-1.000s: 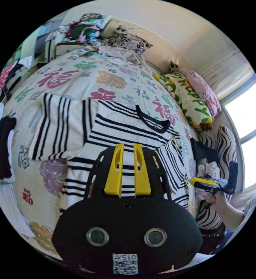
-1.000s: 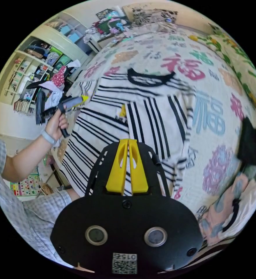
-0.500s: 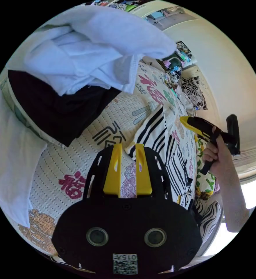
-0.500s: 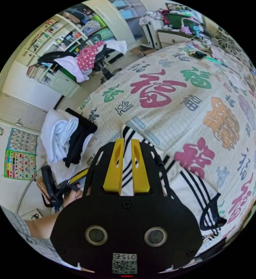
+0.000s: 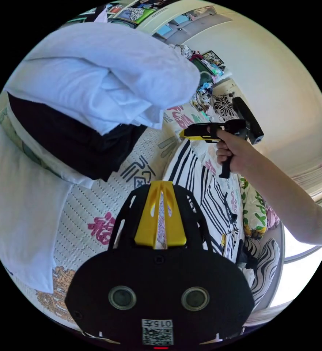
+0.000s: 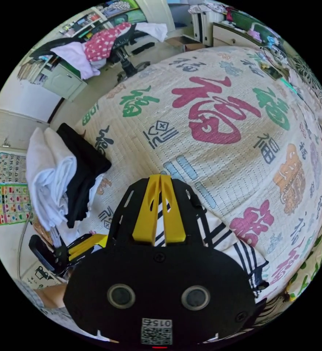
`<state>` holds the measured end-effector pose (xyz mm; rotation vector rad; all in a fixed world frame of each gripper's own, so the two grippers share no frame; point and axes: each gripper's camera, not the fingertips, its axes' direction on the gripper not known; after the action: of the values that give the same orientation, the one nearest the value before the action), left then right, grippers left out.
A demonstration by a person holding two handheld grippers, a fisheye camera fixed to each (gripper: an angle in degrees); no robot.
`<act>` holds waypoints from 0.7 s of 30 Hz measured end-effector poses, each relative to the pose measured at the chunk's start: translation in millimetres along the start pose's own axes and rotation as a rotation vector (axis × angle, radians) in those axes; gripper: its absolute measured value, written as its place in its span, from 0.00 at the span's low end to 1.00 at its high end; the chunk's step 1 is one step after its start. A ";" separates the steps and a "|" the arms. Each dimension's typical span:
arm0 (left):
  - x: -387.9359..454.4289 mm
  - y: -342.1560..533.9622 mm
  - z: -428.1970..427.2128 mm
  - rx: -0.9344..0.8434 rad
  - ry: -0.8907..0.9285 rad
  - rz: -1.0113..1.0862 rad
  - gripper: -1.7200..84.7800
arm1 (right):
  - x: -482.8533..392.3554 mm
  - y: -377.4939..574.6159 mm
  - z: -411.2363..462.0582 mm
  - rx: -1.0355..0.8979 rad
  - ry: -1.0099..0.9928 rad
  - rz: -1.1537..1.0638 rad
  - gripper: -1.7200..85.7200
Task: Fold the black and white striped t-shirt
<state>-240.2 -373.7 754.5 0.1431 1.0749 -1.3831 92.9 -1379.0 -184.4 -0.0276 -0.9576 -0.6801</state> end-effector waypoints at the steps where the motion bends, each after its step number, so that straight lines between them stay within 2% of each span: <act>1: 8.0 3.2 -7.7 0.011 0.001 0.032 0.01 | 4.1 7.0 -13.1 0.046 -0.033 0.000 0.01; 6: 55.2 20.8 -35.1 0.032 0.079 0.195 0.01 | 33.5 69.9 -76.2 0.246 -0.068 -0.001 0.01; 9: 100.4 43.2 -39.0 -0.015 0.170 0.334 0.01 | 68.0 128.8 -105.2 0.303 -0.063 0.096 0.01; 15: 184.9 125.2 4.1 -0.231 0.278 0.578 0.01 | 138.7 239.8 -103.7 0.246 -0.005 0.329 0.01; 21: 221.5 208.0 62.1 -0.423 0.153 0.763 0.01 | 189.3 294.4 -69.3 0.221 -0.050 0.384 0.01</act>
<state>-73.8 -518.8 536.6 0.3130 1.2406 -0.4555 378.3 -1265.8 -2.5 -0.0327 -1.0358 -0.2193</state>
